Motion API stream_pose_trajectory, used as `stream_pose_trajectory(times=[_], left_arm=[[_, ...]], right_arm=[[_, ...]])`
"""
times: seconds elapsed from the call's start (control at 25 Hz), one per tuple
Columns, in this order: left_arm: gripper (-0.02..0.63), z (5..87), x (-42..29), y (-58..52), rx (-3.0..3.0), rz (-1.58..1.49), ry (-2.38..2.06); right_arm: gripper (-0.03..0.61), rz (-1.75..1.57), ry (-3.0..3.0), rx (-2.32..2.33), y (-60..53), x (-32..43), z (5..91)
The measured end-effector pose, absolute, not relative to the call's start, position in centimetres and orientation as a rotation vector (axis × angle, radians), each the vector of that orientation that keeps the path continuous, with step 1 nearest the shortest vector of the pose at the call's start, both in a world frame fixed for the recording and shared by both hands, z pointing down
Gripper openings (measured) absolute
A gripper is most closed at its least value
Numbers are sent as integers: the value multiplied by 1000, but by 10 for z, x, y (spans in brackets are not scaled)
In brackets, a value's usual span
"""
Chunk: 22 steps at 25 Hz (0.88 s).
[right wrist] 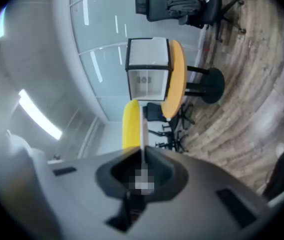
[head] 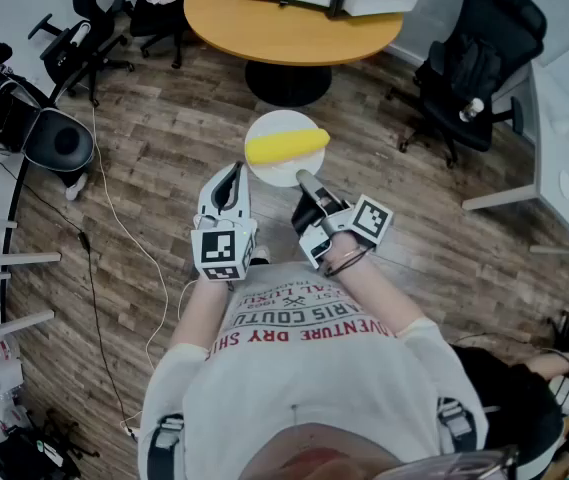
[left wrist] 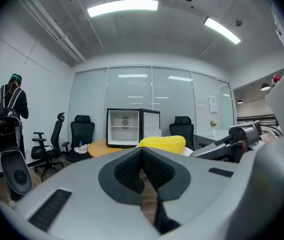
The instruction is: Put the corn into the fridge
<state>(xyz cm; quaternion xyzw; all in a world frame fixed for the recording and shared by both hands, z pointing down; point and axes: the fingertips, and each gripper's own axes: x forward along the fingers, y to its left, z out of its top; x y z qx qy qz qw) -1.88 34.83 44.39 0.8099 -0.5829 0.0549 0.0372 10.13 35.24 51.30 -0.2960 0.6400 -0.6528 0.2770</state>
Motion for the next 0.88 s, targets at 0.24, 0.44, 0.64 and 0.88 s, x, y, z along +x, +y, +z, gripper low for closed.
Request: stream_pose_trajectory(times=[0.24,0.44,0.64,0.88], left_arm=[[28,444,-23,346,2474,156,-1796],[28,446,-23,344,2476,155,-1787],[28,448,-21,342,2487,155,-1773],[28,453,-54,329,2498,160,-1746]], right_arm=[[38,-1752,1724,-803,352,101,512],[38,-1747,1758,-840,352,100,515],[38,-1743,1743,-832,351,98,516],[38,-1745,1685,-858,336,72,522]])
